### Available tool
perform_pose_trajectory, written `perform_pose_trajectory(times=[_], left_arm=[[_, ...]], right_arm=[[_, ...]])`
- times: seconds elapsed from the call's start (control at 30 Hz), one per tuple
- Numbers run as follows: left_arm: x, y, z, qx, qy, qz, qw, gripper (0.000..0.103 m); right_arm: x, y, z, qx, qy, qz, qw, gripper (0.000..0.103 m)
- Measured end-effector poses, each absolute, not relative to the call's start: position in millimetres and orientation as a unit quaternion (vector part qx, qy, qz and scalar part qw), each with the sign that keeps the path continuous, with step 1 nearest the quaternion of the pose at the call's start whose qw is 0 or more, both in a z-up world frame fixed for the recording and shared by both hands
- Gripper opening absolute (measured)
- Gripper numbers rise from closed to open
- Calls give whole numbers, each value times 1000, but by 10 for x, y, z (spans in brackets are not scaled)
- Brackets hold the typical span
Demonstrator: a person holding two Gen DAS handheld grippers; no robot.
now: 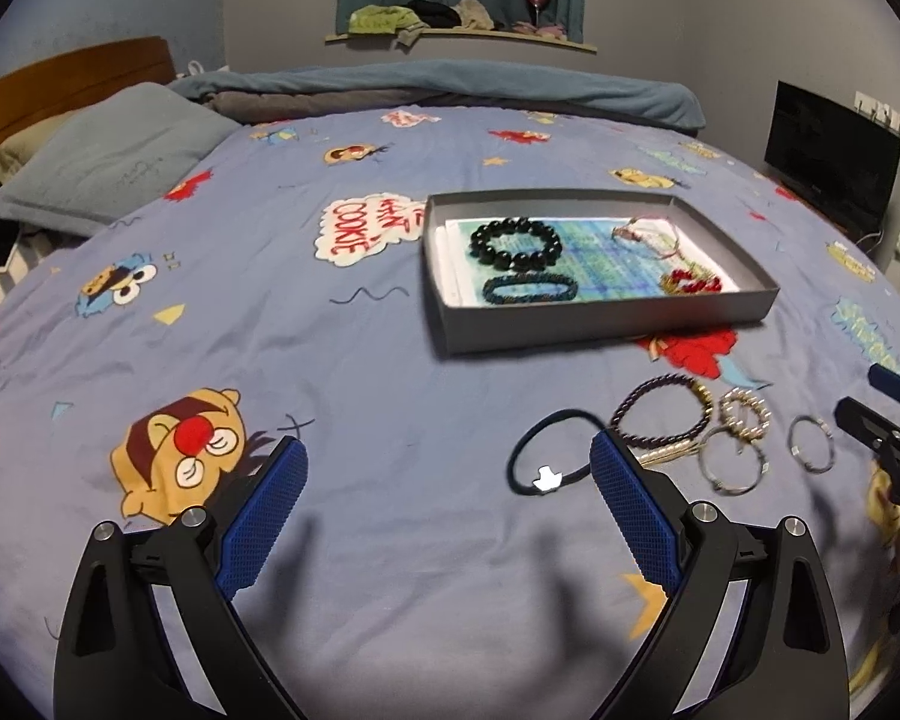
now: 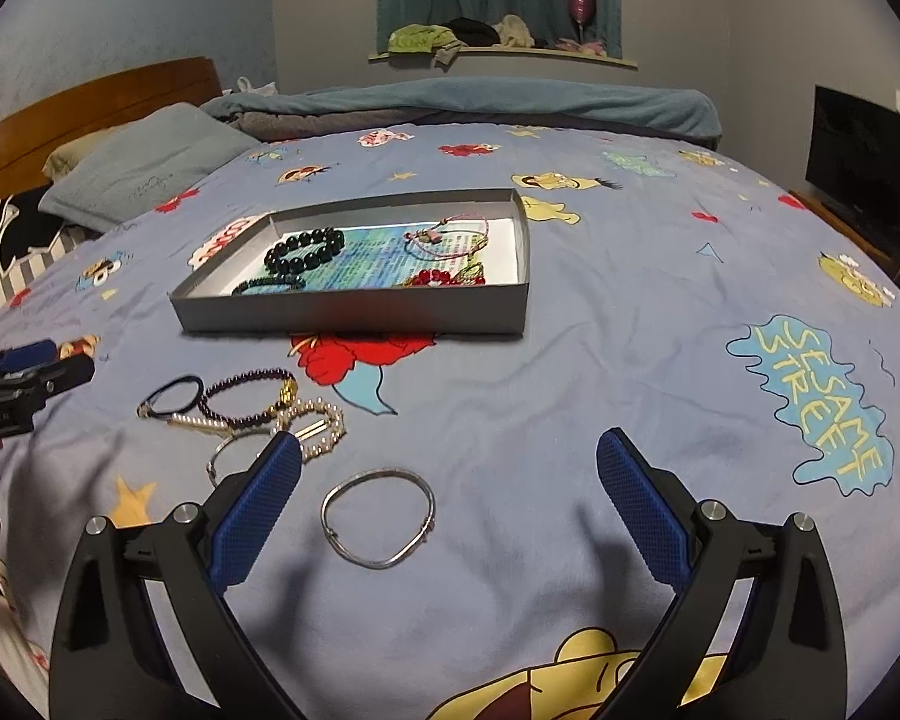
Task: Organize jewelry
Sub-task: 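Lift both tools out of the tray back toward the loose jewelry, then grasp the black hair tie with the left tool while the right tool grasps the silver bangle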
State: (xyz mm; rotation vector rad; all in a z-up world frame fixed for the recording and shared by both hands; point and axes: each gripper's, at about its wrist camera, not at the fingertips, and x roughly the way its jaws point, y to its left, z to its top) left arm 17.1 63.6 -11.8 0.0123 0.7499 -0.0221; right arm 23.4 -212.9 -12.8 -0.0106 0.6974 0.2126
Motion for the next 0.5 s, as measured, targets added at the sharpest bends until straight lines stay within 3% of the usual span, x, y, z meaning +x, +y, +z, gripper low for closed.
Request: perform_pose_trajectory(times=[0.5], left_arm=[[355,413,-391,44,382,-48,922,95]], right_arm=[[231,-1999,-384,-40,366,150,918,97]])
